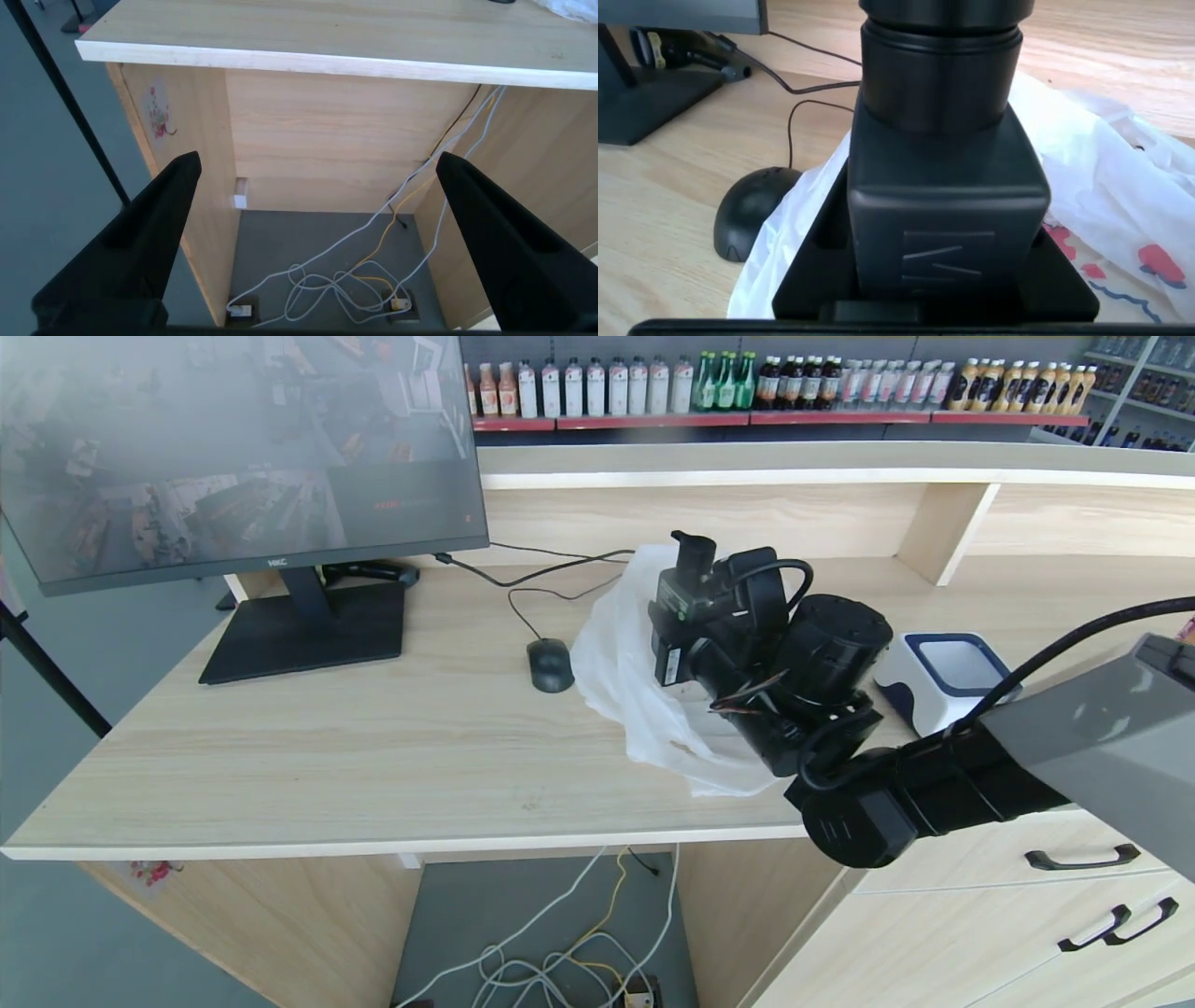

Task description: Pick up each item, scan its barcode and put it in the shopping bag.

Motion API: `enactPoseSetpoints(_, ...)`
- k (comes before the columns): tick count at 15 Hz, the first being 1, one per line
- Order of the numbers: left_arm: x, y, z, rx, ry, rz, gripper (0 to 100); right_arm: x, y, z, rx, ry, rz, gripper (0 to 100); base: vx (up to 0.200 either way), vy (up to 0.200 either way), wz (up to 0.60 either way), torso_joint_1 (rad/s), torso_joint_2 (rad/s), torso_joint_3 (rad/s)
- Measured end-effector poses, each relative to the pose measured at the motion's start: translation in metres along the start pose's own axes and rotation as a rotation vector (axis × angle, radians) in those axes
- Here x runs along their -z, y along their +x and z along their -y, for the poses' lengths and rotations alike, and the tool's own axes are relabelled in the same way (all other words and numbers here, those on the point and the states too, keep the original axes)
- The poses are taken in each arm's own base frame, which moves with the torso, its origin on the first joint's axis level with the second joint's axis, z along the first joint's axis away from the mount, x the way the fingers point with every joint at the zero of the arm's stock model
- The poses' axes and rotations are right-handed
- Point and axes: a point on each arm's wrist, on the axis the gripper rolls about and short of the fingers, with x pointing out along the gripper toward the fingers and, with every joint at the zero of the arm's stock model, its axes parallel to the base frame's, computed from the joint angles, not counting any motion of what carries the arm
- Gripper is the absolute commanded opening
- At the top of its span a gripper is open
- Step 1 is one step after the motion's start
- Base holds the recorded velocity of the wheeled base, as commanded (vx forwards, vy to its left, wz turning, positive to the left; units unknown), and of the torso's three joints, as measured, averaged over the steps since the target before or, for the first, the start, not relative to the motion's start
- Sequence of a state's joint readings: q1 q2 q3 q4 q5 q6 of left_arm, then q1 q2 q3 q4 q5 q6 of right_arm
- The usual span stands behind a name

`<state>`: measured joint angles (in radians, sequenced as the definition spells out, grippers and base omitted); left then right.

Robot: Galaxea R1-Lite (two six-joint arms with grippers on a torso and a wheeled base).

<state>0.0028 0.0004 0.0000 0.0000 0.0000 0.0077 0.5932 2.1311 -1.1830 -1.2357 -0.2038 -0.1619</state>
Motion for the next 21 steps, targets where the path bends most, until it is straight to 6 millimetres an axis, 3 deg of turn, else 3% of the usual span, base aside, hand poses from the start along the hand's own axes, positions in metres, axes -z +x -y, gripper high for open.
enactPoseSetpoints(8,0.0,0.0,0.0,0.0,0.0,0.0,100,0.019,0.013,-0.006,-0.001,-0.002,-0.008,0,0.0,0.0,0.0,0.0,0.0,0.0)
enactPoseSetpoints(21,0.0,0.0,0.0,0.0,0.0,0.0,100,0.041,0.015,-0.009,-0.004,-0.011,-0.051,0,0.0,0.0,0.0,0.0,0.0,0.0)
